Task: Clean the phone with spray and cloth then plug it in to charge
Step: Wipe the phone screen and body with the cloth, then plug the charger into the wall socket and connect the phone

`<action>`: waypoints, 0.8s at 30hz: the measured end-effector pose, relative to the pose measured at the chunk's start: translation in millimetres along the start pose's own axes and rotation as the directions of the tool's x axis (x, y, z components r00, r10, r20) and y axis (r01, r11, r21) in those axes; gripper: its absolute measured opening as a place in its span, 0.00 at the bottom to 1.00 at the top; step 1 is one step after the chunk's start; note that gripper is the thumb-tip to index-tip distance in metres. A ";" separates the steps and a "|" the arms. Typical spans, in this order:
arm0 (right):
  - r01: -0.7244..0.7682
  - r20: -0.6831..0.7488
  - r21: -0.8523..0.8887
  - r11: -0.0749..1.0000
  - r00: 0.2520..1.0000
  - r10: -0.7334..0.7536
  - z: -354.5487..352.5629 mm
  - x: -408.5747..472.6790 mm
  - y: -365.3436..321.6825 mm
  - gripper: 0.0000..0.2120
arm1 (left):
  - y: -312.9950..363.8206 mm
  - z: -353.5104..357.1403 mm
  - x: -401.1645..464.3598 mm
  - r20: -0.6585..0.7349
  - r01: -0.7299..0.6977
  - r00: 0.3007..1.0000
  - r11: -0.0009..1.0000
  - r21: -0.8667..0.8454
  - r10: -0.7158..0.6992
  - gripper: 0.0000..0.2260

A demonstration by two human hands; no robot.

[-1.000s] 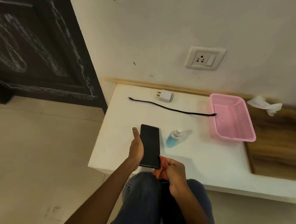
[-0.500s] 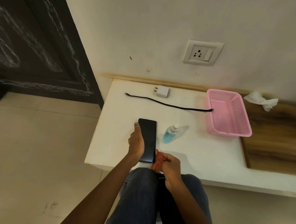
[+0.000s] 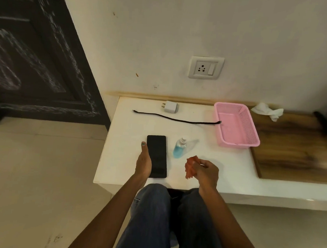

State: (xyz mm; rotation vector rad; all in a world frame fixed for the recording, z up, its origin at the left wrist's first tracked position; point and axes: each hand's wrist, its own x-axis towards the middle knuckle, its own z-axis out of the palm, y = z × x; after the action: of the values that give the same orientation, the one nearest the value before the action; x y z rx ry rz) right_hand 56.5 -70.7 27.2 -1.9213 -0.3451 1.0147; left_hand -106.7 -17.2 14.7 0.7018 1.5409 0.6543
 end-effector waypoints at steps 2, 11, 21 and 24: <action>-0.068 0.047 0.072 0.995 0.997 0.065 -11.6 11.5 -4.1 0.09 | -1.7 1.2 -2.5 0.003 -0.008 1.000 1.000 0.008 0.008 0.31; -0.277 0.159 0.207 0.938 0.956 0.247 -46.4 50.3 8.0 0.18 | -9.1 -0.1 -4.0 -0.010 0.003 1.000 1.000 0.021 -0.003 0.30; 0.028 -0.112 -0.240 0.970 0.992 -0.057 -49.8 54.8 27.1 0.13 | -18.7 -0.9 -1.0 -0.028 -0.055 0.998 0.997 0.050 0.056 0.28; 0.121 -0.127 -0.281 0.952 0.979 -0.162 -48.1 51.0 26.0 0.11 | -21.1 -3.7 0.6 -0.025 -0.097 0.995 0.993 0.061 0.099 0.26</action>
State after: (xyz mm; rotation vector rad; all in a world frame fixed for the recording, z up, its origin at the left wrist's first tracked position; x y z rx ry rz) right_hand 121.2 -83.3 -8.3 -2.1691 -0.5522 0.7542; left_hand -111.7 -30.6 -1.3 0.8203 1.5645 0.6966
